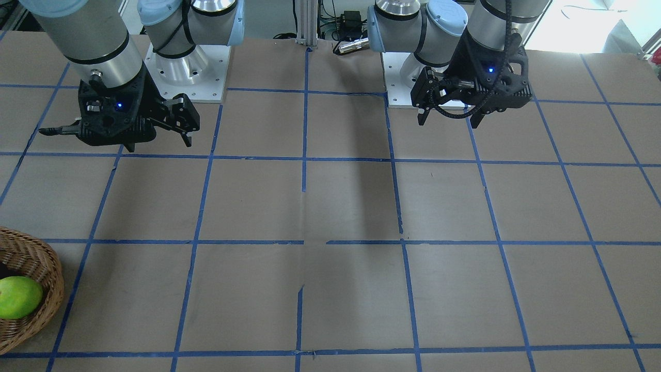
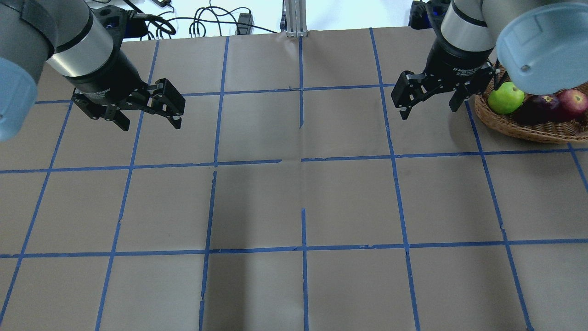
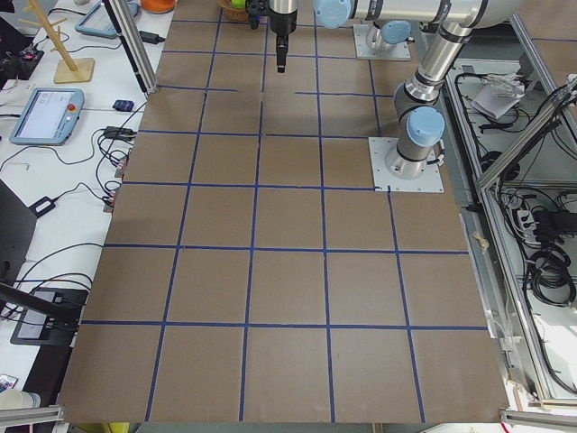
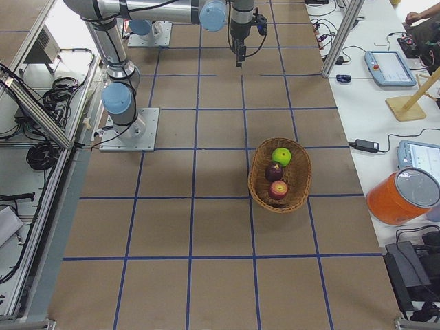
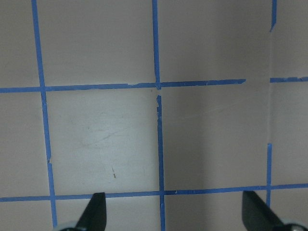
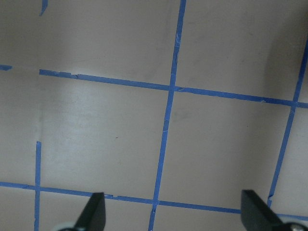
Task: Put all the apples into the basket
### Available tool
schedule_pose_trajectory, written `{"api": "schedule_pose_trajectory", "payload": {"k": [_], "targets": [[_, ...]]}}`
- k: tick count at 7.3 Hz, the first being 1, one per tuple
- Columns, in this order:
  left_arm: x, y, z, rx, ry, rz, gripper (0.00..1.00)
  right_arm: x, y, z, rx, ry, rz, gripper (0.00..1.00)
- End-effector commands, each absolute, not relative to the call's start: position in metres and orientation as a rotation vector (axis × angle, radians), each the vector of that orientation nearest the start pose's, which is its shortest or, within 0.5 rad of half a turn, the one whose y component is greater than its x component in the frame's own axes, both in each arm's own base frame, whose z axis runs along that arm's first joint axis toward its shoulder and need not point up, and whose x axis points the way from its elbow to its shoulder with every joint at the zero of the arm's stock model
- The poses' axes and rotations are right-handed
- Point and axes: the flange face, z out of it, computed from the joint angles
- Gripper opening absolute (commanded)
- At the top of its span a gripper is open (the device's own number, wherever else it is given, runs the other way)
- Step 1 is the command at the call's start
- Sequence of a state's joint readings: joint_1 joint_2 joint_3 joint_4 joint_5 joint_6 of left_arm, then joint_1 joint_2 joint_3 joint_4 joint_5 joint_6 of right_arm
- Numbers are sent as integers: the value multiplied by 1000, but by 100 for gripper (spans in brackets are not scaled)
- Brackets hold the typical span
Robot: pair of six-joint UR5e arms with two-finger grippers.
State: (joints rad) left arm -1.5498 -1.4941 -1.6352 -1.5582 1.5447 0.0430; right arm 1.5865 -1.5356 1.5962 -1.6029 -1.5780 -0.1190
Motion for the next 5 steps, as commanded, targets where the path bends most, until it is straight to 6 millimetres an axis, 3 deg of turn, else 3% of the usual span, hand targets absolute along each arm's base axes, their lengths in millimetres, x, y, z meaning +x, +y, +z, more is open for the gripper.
{"api": "schedule_pose_trajectory", "payload": {"k": [1,5], "targets": [[-126,-465,494,35,3166,-40,100,145,-500,463,-207,3158,43,100],[-124,-465,495,27,3171,-45,100,141,-502,463,-182,3150,40,100]]}}
